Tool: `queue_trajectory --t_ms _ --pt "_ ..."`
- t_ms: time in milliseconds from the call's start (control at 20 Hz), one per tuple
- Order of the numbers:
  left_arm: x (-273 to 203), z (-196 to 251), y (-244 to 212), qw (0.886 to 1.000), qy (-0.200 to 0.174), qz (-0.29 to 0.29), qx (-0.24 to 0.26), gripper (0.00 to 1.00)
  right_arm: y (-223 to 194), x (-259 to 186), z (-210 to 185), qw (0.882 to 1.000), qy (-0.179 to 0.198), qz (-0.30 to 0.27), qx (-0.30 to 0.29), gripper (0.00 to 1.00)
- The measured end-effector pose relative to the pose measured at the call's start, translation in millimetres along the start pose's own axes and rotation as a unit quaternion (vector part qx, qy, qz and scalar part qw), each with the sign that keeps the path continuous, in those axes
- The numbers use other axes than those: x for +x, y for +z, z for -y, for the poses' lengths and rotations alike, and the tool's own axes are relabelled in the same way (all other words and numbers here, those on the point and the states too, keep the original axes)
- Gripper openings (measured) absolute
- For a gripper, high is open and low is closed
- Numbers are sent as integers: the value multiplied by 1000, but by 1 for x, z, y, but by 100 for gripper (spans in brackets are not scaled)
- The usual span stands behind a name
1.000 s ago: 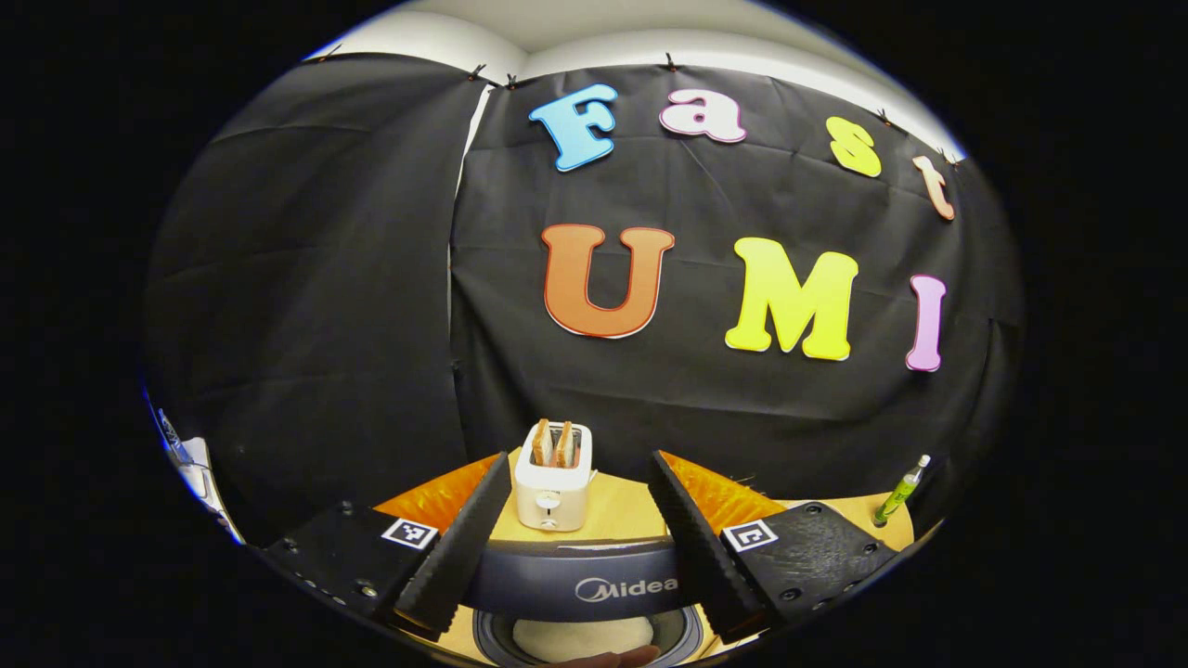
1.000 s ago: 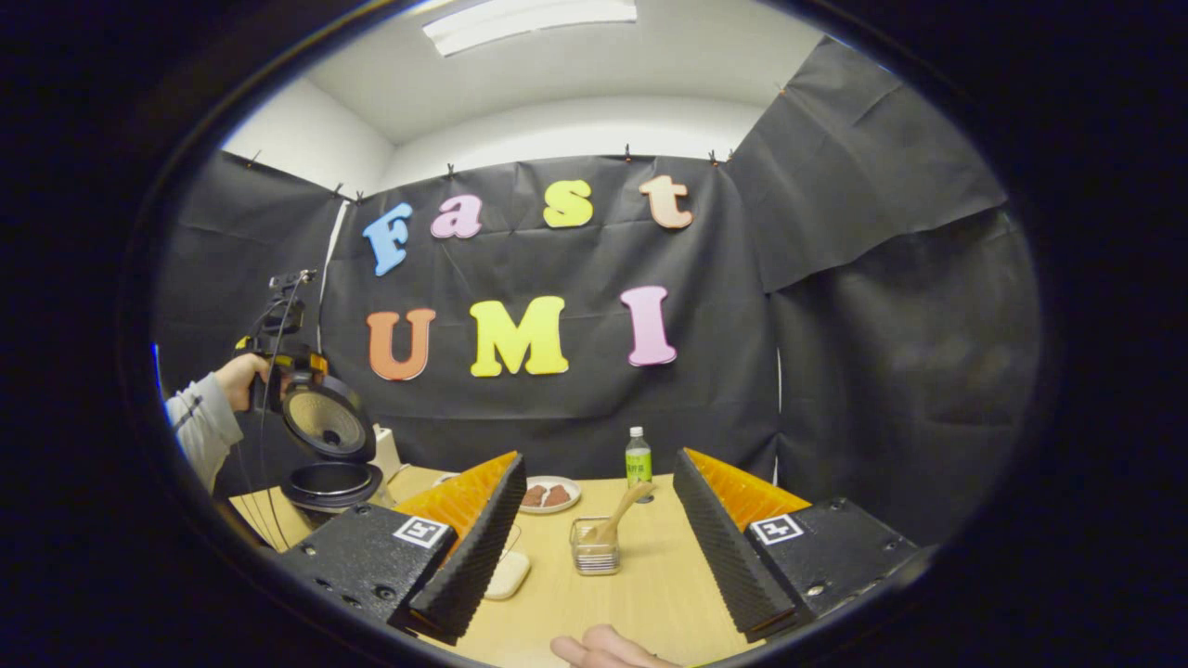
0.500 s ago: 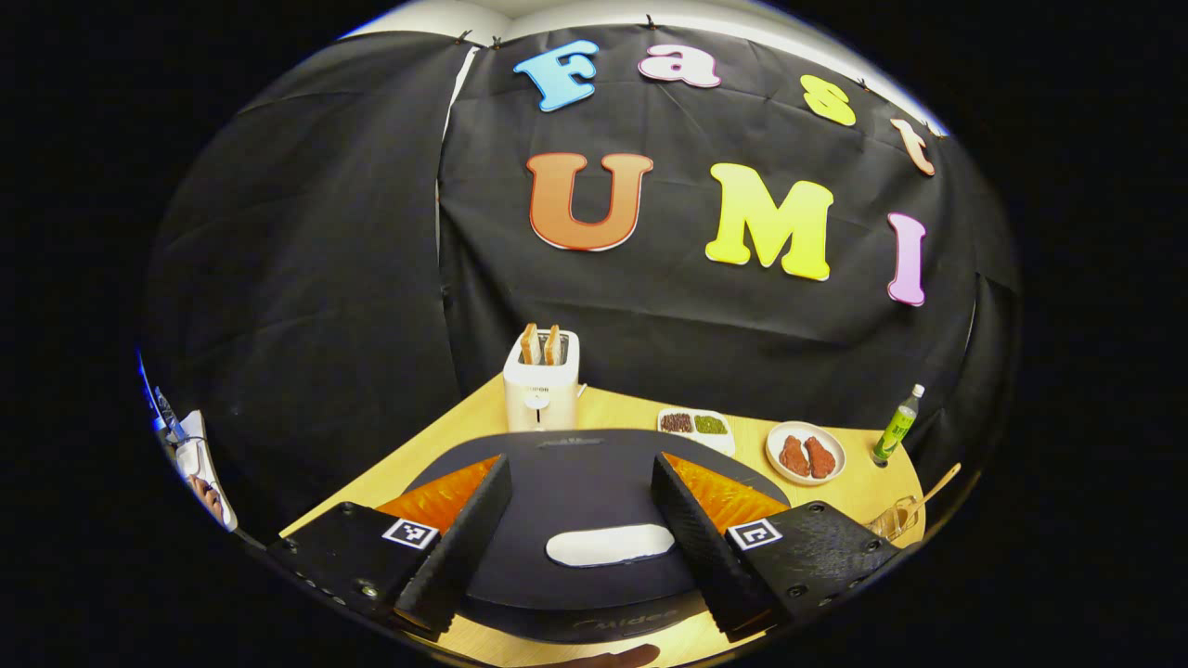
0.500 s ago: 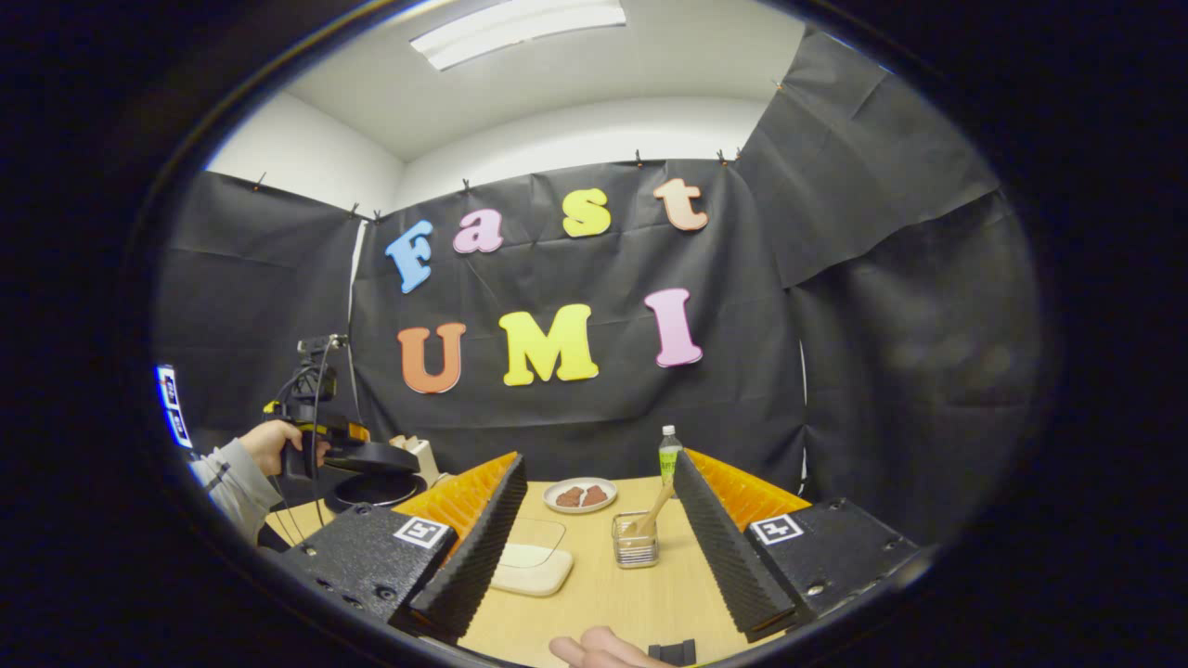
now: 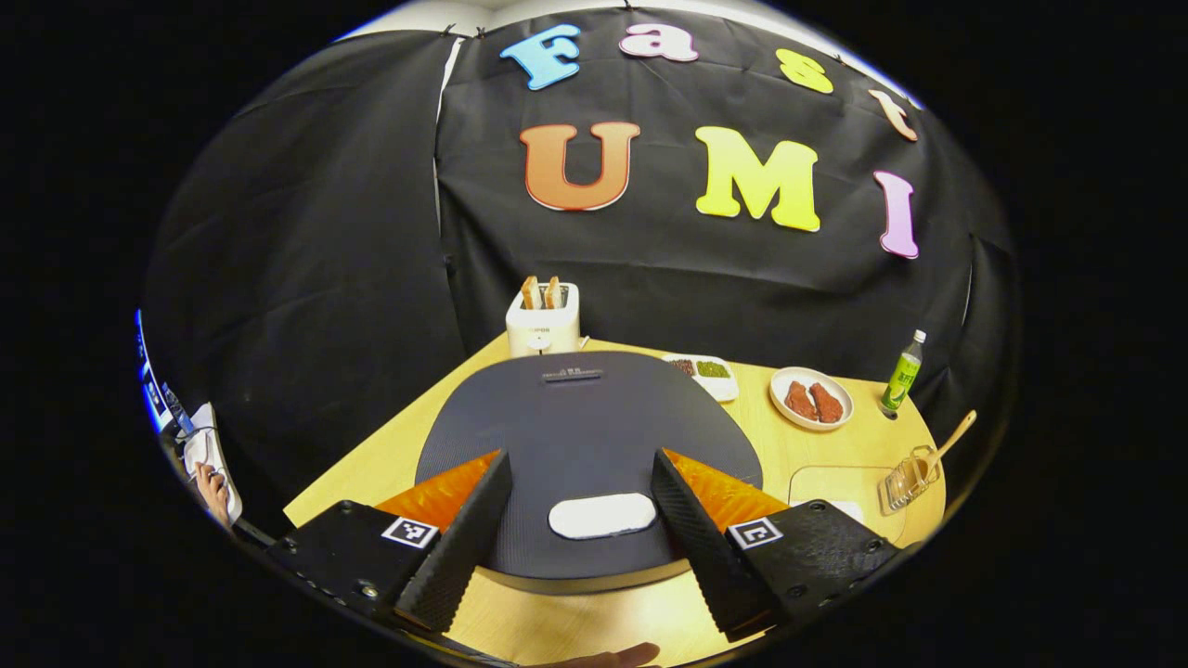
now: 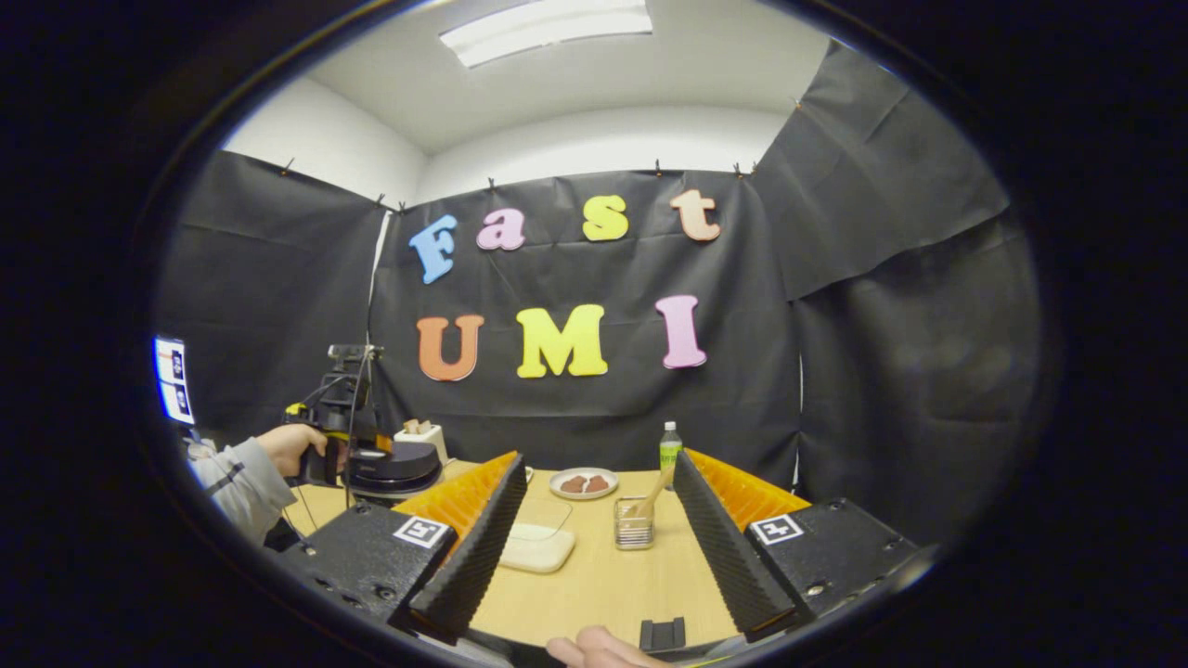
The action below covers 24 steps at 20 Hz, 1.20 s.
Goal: Close the left gripper, press the button to open the rice cooker; take a wooden spoon from the chopstick holder with the right hand, scoop a spoonful of rice and pour it into the rice cooker, then put the wooden spoon back into the chopstick holder.
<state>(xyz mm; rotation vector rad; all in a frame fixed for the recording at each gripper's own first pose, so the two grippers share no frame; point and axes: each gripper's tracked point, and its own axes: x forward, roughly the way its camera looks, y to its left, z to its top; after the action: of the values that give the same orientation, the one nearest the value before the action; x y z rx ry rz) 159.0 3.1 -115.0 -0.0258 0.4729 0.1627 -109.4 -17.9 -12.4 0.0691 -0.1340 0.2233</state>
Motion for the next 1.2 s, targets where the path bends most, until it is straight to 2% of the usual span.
queue_trajectory --t_ms 200,350,800,1100,1200 --pt "-9 2 -13 1000 0 -6 6 98 15 -19 0 999 -7 25 -21 100" --pt "-14 1 -18 1000 -2 1 5 99 18 -26 -12 999 6 35 -26 100" --pt "-18 -2 -36 999 2 37 2 98 12 -21 -20 1000 10 11 -16 100" --pt "-29 -6 -29 999 -4 53 14 95 18 -4 -11 999 -14 8 -28 100" --pt "-44 -7 -14 997 -3 79 21 94 13 5 -9 999 -22 -5 -24 100"
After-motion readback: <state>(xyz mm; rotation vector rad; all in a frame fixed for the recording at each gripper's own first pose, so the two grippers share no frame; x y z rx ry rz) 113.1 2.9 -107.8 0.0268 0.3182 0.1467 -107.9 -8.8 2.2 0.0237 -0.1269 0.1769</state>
